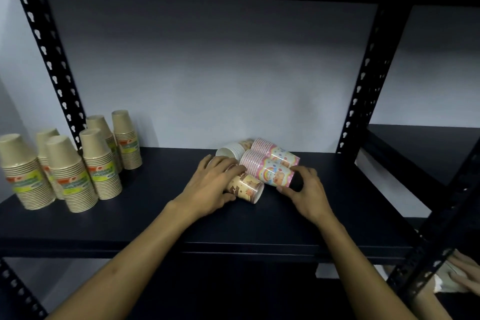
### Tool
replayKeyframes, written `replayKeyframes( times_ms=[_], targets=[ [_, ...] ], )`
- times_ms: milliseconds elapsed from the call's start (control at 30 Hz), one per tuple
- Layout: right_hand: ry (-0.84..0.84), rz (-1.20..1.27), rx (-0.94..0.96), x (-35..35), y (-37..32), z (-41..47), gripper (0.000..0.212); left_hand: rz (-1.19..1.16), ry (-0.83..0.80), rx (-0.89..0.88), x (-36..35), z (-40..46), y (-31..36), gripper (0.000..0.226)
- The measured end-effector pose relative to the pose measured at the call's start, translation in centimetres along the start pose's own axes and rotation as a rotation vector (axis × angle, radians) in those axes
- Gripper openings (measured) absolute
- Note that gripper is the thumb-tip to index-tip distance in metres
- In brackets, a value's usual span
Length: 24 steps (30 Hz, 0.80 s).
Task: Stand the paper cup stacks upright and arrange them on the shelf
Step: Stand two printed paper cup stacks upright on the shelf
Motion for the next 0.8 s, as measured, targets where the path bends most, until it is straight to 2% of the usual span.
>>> replayKeyframes(
  times_ms=[167,233,367,433,600,700,800],
  targets=[
    [0.040,0.318,-0.061,1.4,-0.3,-0.1,0.049,-0.146,0.138,0.151,1.4,-0.9,-1.1,0.073],
    [0.063,0.388,-0.053,2.1,-1.1,0.0,0.049,-0.248,0.189,0.243,2.2,-1.4,-1.8,0.073],
    [0.053,0.450,0.019,3.5,-4.0,1.1,0.046,-0.481,0.186,0.429,2.6,-1.4,-2.7,0.072],
    [0.033,0.416,0.066,3.8,-5.4,2.2,0.046,-0.587,0.205,0.488,2.4,-1.6,-2.5,0.067],
    [-0.071,0.158,0.147,3.3,-7.7,4.4,0.050,-0.824,0.262,0.645,1.1,-2.8,-1.3,0.046],
    [-0.121,0.096,0.149,2.6,-8.7,4.6,0.055,-0.895,0.300,0.701,0.5,-3.1,-1.1,0.043],
    [-0.137,0.139,0.127,2.2,-8.5,4.3,0.057,-0.930,0.323,0.733,0.1,-3.4,-1.1,0.047]
  ],
)
Point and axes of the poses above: each hand's wrist, its own z-axis towards the middle knuckle, its own x-axis out of the back of the hand, y = z × x, the point moved 7 cm from there along z, towards the middle knuckle, and after that the axes turned 12 degrees about y, right-handed, at the moved point
